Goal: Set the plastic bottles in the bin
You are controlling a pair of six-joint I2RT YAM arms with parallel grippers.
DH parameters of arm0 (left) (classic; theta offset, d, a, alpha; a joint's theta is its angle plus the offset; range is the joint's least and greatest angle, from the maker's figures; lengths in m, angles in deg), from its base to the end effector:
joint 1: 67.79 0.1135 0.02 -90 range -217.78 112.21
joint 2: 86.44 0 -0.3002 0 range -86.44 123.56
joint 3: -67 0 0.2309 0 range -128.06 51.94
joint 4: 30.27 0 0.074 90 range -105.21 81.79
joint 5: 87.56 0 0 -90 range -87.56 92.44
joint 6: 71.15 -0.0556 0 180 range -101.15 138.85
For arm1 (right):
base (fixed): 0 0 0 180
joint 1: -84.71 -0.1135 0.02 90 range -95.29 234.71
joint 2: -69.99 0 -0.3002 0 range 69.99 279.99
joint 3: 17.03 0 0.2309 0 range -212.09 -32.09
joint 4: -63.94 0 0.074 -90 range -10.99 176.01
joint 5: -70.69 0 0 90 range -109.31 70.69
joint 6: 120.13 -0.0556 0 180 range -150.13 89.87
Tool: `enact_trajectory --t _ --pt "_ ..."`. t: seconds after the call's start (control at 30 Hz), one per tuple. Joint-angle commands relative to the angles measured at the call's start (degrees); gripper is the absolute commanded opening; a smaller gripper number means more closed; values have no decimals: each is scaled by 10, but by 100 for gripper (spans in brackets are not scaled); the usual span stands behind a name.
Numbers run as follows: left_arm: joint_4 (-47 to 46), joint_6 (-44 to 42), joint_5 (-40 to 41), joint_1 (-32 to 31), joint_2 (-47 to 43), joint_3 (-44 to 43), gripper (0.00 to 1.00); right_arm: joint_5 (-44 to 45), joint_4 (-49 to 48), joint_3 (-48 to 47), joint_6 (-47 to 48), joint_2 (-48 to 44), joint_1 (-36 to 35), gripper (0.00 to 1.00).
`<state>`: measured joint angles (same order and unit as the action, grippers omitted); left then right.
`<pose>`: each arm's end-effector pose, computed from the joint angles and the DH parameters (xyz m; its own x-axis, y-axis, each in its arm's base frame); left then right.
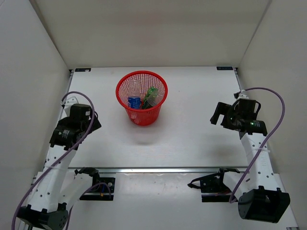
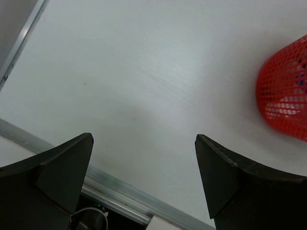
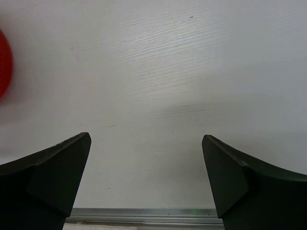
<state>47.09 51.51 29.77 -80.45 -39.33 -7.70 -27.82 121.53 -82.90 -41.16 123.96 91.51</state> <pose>0.1032 0.0030 0.3462 -0.5761 -0.3620 -0.7329 -0.4816 0.8747 -0.0534 0.1593 -0.0107 0.3116 -0.6946 0.2734 -0.6654 0.1501 0.9597 0.2376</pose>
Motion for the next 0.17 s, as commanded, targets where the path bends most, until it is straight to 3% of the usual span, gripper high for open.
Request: enact_trajectory --t 0.0,0.13 --pt "36 26 4 6 -4 8 99 10 0 -24 0 -7 3 99" --pt "19 26 5 -4 -17 -6 99 -1 -5 -25 -6 -12 9 99"
